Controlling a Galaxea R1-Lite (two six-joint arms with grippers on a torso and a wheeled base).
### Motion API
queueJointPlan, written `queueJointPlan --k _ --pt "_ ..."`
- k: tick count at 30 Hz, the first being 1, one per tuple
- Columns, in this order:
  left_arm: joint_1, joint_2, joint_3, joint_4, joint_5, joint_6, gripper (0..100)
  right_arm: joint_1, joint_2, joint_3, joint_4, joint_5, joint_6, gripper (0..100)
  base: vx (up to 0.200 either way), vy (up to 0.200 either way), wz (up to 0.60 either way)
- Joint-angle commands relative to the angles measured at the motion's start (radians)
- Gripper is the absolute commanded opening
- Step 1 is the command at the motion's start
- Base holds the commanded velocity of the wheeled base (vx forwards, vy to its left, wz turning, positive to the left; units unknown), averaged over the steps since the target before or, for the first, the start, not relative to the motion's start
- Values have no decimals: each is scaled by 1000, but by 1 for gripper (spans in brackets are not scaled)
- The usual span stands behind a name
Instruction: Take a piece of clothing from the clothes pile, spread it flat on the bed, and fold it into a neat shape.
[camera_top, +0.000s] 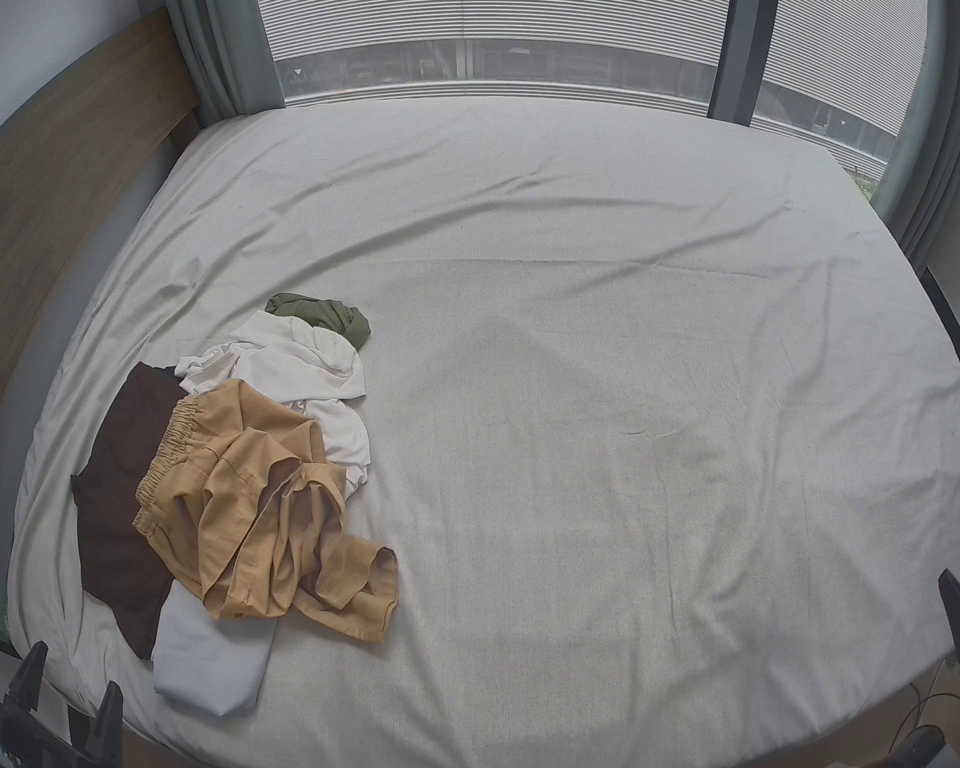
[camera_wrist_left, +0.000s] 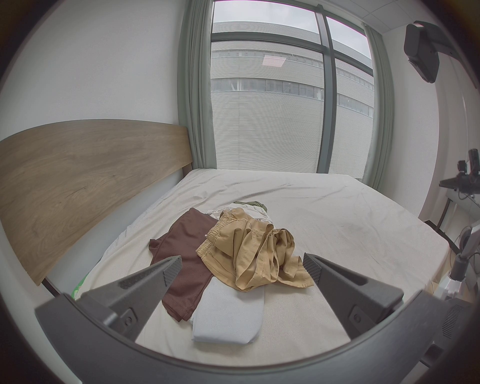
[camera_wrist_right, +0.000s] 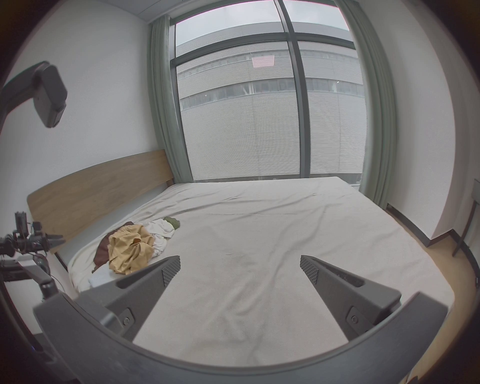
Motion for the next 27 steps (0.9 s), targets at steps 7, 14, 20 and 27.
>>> queueJointPlan --k 7,14,20,27 --pt "1 -16 18 1 -1 0 100 94 398 -205 -81 2 78 100 0 0 0" --pt "1 -16 18 1 -1 2 100 124 573 -270 -161 24 133 100 0 0 0" --pt "-1 -16 18 1 -1 0 100 202 659 -322 -188 42 260 100 0 0 0" --pt "-1 -16 18 1 -1 0 100 264 739 -344 -199 45 268 100 0 0 0"
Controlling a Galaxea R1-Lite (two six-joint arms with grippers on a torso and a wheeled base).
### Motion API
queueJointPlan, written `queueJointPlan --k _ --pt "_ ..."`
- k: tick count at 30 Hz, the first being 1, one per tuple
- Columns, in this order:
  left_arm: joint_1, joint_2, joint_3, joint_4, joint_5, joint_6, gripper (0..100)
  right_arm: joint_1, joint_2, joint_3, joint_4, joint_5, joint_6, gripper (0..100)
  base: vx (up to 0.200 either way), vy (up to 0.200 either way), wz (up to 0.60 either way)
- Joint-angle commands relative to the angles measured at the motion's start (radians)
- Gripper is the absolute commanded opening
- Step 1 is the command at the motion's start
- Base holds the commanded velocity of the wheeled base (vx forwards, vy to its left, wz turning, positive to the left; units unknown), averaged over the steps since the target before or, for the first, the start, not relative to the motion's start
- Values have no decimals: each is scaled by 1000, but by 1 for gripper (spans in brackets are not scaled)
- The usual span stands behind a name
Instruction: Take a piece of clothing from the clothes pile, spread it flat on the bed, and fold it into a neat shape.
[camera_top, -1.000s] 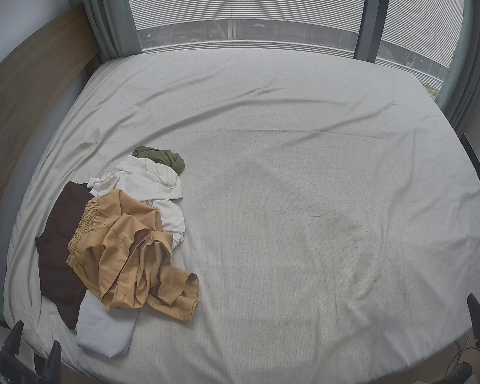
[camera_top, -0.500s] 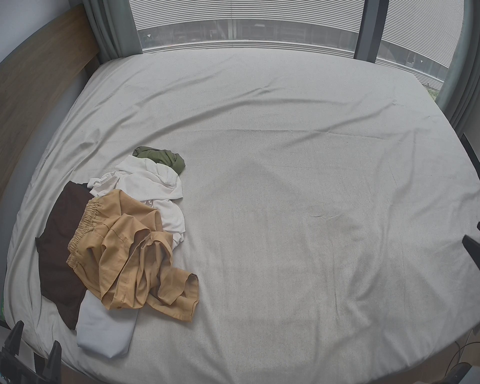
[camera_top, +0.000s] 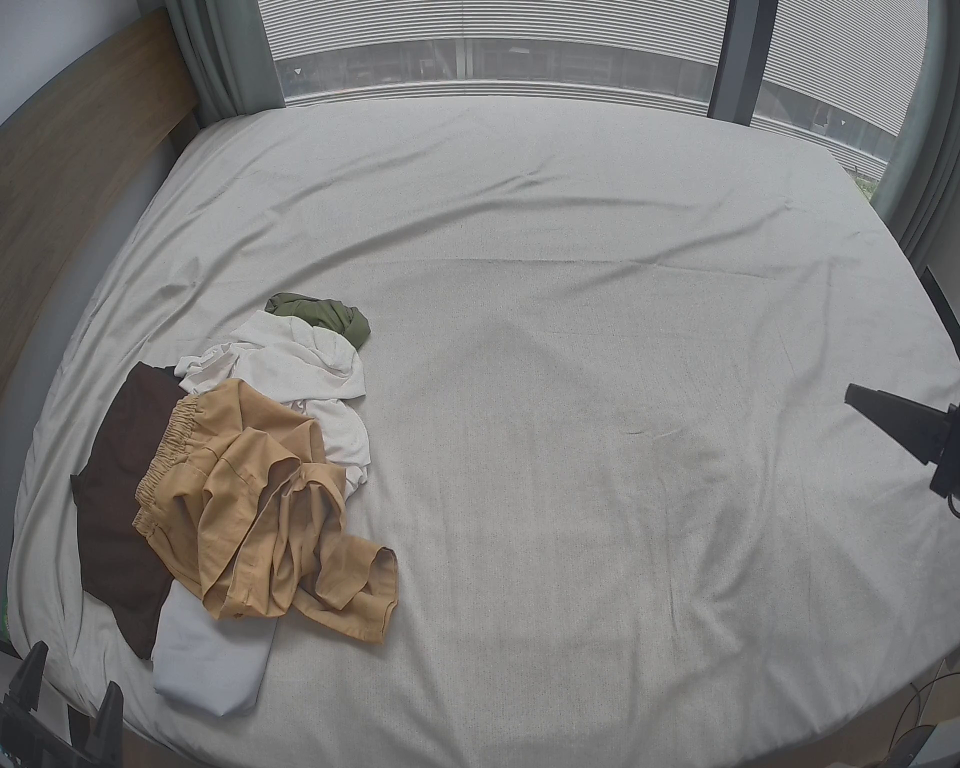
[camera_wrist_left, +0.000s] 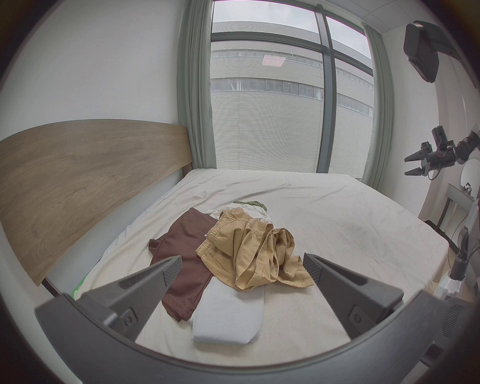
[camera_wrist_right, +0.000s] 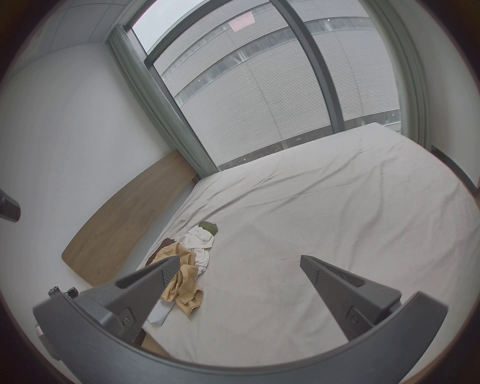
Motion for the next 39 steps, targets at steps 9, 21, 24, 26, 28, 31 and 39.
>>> queueJointPlan --k 9,21,24,26,28,31,39 --pt "0 -16 18 -2 0 -1 100 80 221 -37 -100 6 7 100 0 0 0" --pt "0 -16 18 0 0 -2 100 200 449 -74 -263 3 25 100 0 0 0" --pt "0 -16 18 0 0 -1 100 225 487 -89 -264 3 25 100 0 0 0" --pt "0 -16 18 0 0 -1 100 240 509 -98 -264 3 25 100 0 0 0" --pt "0 -16 18 0 -2 -1 100 249 521 -103 -264 4 25 100 0 0 0" --pt "0 -16 18 -2 0 -1 100 280 552 -118 -264 4 25 100 0 0 0" --pt "0 -16 18 0 0 -1 100 324 622 -161 -264 8 25 100 0 0 0"
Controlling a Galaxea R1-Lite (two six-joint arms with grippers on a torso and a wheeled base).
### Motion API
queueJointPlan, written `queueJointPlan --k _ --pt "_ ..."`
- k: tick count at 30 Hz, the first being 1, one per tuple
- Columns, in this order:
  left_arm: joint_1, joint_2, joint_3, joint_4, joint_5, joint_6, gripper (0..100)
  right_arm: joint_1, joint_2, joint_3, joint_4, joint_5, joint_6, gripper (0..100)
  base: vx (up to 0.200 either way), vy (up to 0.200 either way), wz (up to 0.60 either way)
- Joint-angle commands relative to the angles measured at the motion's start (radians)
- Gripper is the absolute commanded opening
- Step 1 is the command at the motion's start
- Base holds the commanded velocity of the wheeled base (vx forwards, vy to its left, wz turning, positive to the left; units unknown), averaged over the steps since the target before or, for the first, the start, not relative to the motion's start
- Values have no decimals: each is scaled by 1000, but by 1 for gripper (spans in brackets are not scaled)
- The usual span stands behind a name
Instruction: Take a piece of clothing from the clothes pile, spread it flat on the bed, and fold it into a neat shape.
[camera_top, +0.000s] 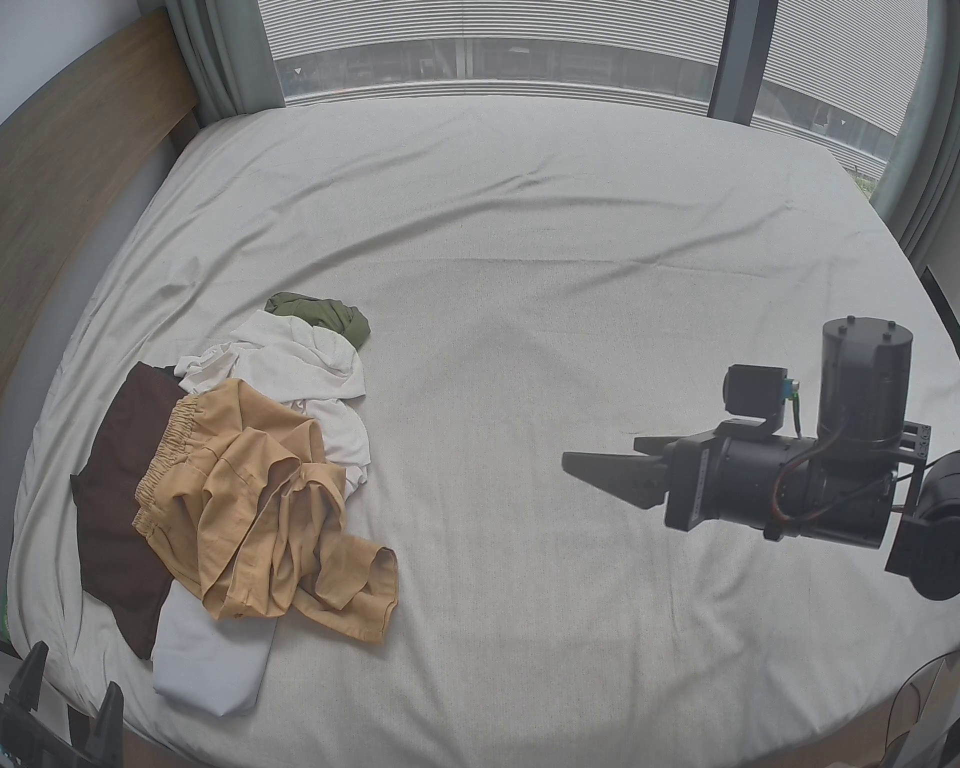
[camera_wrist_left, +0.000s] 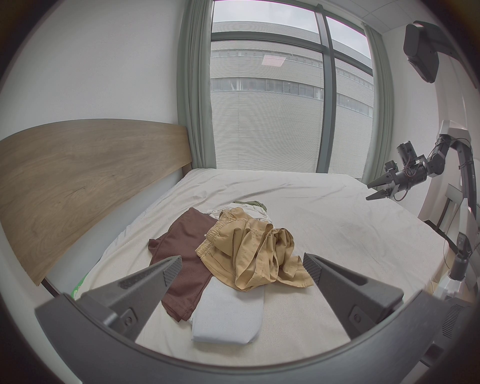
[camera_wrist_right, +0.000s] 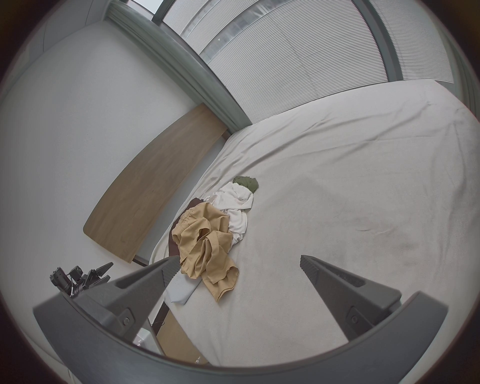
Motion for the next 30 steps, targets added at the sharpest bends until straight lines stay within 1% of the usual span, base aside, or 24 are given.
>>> queueJointPlan --k 1,5,9,10,12,17,30 --pt "0 -16 18 0 0 -1 100 25 59 -21 0 1 -1 100 0 0 0" --pt "0 -16 18 0 -1 1 100 55 108 -41 0 3 6 100 0 0 0" --pt "0 -16 18 0 -1 2 100 100 174 -70 -5 6 30 100 0 0 0" --pt "0 -16 18 0 -1 2 100 100 174 -70 -5 6 30 100 0 0 0" --pt "0 -16 18 0 -1 2 100 129 221 -92 -38 15 65 100 0 0 0" --pt "0 -16 18 0 -1 1 100 144 298 -105 -86 27 81 100 0 0 0" --pt "0 -16 18 0 -1 1 100 187 451 -191 -97 29 87 100 0 0 0"
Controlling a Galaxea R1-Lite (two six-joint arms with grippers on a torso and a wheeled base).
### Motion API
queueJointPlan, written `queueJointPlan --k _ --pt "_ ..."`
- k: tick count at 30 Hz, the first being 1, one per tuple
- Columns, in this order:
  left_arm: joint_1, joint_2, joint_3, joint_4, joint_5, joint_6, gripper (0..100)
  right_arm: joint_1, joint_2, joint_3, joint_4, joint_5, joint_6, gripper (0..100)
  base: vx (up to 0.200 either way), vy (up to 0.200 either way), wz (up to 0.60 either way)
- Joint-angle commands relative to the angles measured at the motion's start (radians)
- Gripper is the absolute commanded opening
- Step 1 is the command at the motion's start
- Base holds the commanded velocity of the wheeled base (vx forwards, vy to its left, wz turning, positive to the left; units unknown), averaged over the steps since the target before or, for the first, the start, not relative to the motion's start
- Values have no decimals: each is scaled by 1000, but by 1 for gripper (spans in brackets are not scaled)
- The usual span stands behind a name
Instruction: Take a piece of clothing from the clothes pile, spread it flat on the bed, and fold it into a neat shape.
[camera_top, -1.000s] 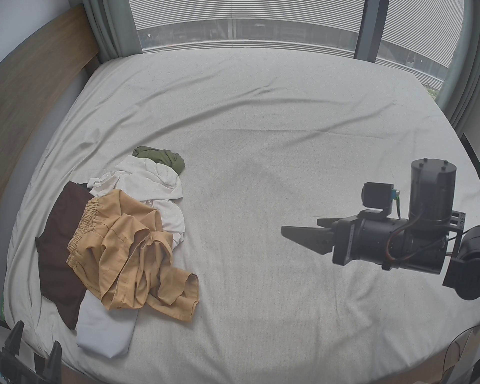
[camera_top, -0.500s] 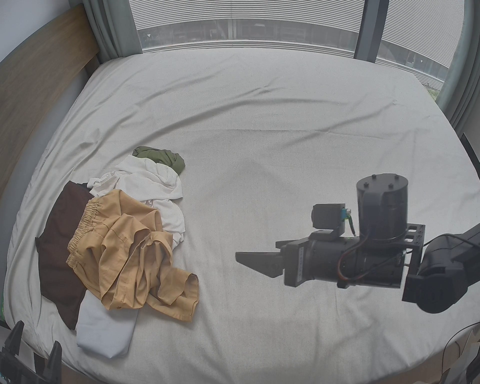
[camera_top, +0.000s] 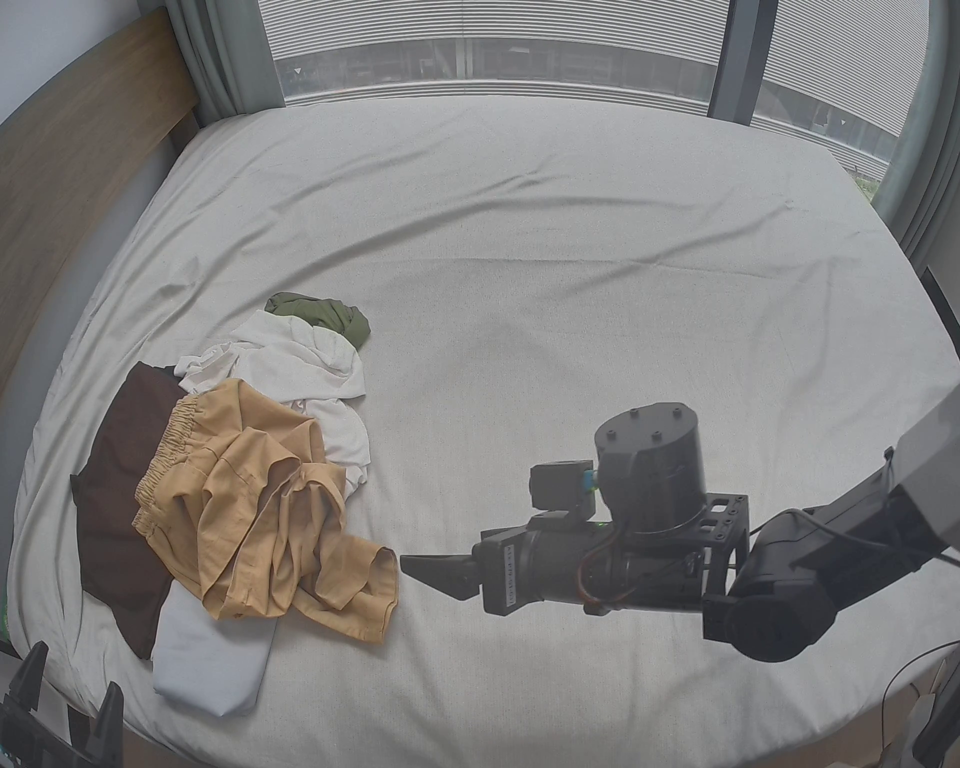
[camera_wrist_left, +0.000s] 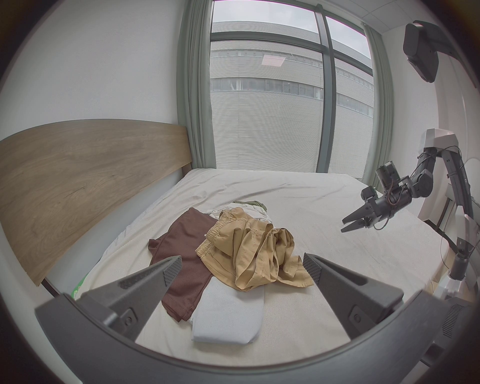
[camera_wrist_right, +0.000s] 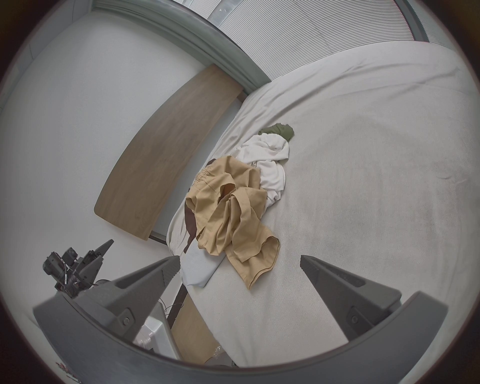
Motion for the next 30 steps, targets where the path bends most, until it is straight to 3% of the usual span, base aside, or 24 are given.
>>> queueJointPlan --k 1,7,12,30 --pt "0 -16 18 0 0 -1 100 21 98 -47 -10 1 1 100 0 0 0" --pt "0 -16 18 0 0 1 100 47 175 -79 -45 -4 10 100 0 0 0" --pt "0 -16 18 0 0 1 100 61 238 -141 -51 -5 65 100 0 0 0" --pt "0 -16 18 0 0 -1 100 83 358 -237 0 -15 140 100 0 0 0"
